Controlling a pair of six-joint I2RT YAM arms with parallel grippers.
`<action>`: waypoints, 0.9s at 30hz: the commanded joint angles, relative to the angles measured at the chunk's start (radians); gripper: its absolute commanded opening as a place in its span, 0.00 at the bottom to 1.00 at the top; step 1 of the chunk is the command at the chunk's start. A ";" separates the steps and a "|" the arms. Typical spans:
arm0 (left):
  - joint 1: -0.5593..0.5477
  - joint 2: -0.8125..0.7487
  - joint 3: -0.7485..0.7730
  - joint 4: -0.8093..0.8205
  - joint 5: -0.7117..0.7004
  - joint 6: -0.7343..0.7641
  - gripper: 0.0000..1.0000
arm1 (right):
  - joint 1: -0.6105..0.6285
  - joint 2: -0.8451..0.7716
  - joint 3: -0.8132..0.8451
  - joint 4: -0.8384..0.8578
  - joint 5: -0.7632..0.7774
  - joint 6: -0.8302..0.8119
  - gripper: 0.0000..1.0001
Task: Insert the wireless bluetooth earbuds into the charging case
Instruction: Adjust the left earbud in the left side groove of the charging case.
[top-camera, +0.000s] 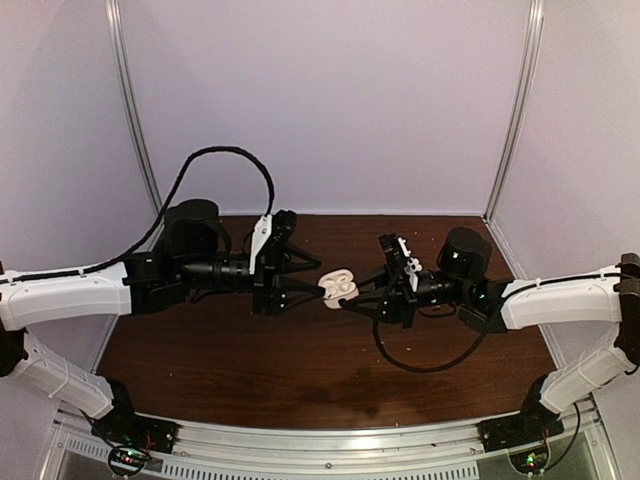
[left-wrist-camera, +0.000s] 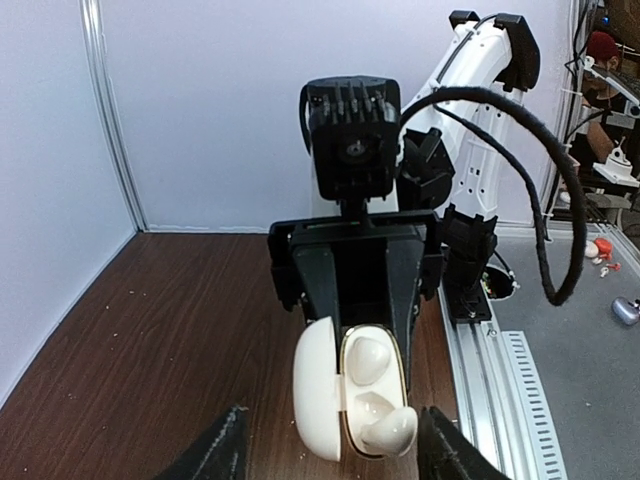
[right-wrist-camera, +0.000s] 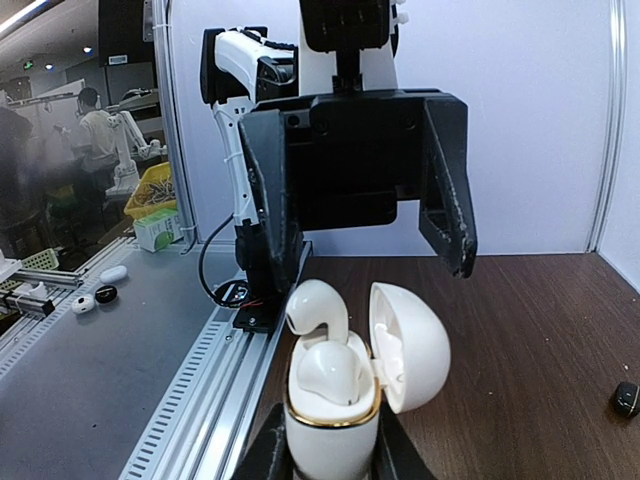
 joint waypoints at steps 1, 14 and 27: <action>0.006 0.022 0.040 0.014 -0.007 -0.004 0.58 | 0.011 0.010 0.027 0.019 -0.006 0.006 0.00; 0.006 0.056 0.062 0.016 -0.045 -0.004 0.54 | 0.016 0.011 0.028 0.031 -0.007 0.012 0.00; 0.004 0.078 0.050 0.049 0.025 -0.004 0.54 | 0.016 0.012 0.028 0.053 -0.001 0.022 0.00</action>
